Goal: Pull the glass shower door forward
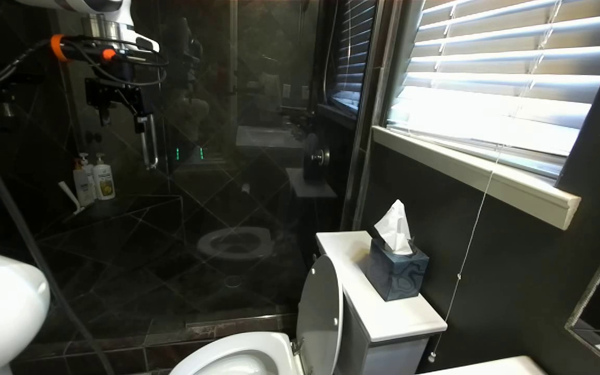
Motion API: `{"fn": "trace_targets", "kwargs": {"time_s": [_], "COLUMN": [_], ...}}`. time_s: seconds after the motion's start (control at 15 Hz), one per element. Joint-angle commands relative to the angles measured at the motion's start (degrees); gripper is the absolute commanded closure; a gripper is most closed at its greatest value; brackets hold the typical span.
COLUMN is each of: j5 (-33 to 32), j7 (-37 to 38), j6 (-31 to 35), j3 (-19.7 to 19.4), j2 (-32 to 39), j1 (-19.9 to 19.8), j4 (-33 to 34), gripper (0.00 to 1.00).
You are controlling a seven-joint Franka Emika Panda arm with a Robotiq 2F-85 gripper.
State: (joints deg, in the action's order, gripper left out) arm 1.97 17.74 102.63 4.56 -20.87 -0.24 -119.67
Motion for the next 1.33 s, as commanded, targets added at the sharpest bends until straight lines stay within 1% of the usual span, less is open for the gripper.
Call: {"fn": "trace_targets", "kwargs": {"time_s": [0.0,0.33,0.47,0.53,0.73,1.0,1.13,1.27], "j5": [0.0,0.0,-0.77,-1.24,-1.77,1.53,2.17,0.85], "j7": [-0.01,-0.01,-2.37,-5.19,-11.88,-19.98,-22.66,-23.66], "j6": [-0.14,-0.14,2.37,4.2,9.08,10.72,11.94,15.45], "j3": [-0.01,-0.01,0.04,0.01,0.17,-0.24,-0.02,0.26], "j2": [0.05,0.05,1.7,3.11,9.15,17.29,21.53,24.96], "j1": [0.0,0.0,0.35,0.84,2.05,3.95,4.39,4.59], "j4": [0.12,0.12,1.76,3.09,9.44,19.55,23.86,26.76], "gripper": [0.0,0.0,0.0,0.0,0.0,0.0,0.0,0.0]}}
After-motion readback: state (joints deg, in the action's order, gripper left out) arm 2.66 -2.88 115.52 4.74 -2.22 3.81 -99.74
